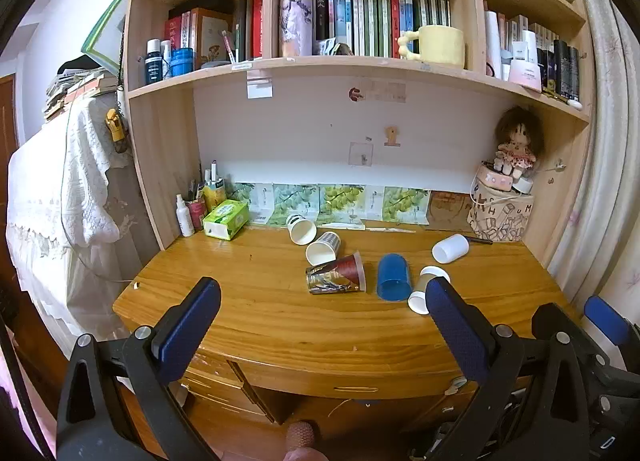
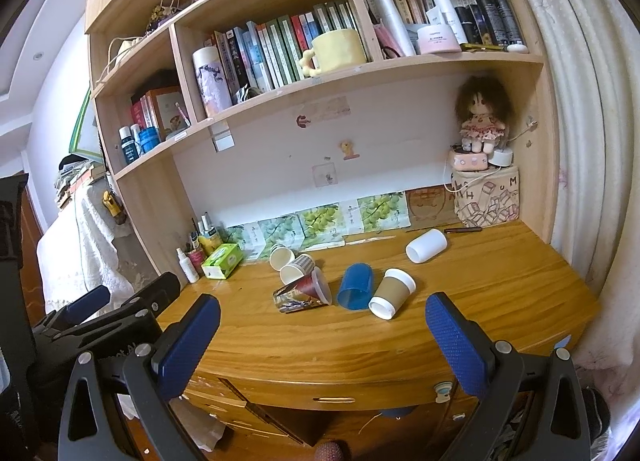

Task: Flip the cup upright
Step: 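Move the left tool toward the upside-down white bamboo-print cup on the desk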

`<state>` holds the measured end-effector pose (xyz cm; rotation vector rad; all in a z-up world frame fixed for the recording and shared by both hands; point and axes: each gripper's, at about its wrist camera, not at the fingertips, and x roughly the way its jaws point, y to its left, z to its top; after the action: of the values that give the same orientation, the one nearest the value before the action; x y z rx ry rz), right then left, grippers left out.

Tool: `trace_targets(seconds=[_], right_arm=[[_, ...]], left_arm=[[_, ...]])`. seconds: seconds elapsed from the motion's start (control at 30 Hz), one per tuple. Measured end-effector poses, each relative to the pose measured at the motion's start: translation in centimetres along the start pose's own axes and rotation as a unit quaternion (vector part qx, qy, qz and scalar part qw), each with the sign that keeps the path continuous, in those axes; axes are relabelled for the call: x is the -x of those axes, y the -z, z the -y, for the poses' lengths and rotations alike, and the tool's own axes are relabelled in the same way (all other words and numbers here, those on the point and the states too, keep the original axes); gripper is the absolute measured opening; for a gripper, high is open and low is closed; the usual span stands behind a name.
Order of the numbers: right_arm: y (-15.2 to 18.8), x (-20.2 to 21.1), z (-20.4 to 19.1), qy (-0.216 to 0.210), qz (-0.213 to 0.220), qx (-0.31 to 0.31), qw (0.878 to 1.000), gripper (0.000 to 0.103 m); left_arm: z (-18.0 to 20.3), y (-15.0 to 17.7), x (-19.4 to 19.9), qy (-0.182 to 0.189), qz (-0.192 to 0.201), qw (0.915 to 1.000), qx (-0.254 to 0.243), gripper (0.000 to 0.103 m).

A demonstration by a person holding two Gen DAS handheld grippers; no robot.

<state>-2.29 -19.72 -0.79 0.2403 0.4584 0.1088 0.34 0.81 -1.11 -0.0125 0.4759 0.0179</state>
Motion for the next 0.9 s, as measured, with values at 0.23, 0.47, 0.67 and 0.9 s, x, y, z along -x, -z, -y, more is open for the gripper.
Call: trace_targets(seconds=[0.23,0.47,0.67,0.9], right_arm=[[-0.4,-1.6,-0.5,0.004,-0.009,0.004,1.000,0.103],[-1.1,-3.8,-0.6,0.024,-0.016,0.010,1.000,0.103],[-2.4,-7.0,-0.7,0.038,-0.022,0.008,0.999,0.103],[-4.3,-12.2,-1.8,0.034,-0.032,0.011,0.999,0.103]], left_arm=[[-0.4,-0.5,-2.5,0.018,-0.017,0.9997,0.005,0.102],[-0.3,-1.8,-5.7,0.046,-0.025,0.9986,0.003,0.102],[-0.8,-3.9,-9.6,0.059,-0.035,0.9976,0.006,0.102],[-2.8,-6.6,-14.5,0.058,-0.053,0.9968,0.019,0.102]])
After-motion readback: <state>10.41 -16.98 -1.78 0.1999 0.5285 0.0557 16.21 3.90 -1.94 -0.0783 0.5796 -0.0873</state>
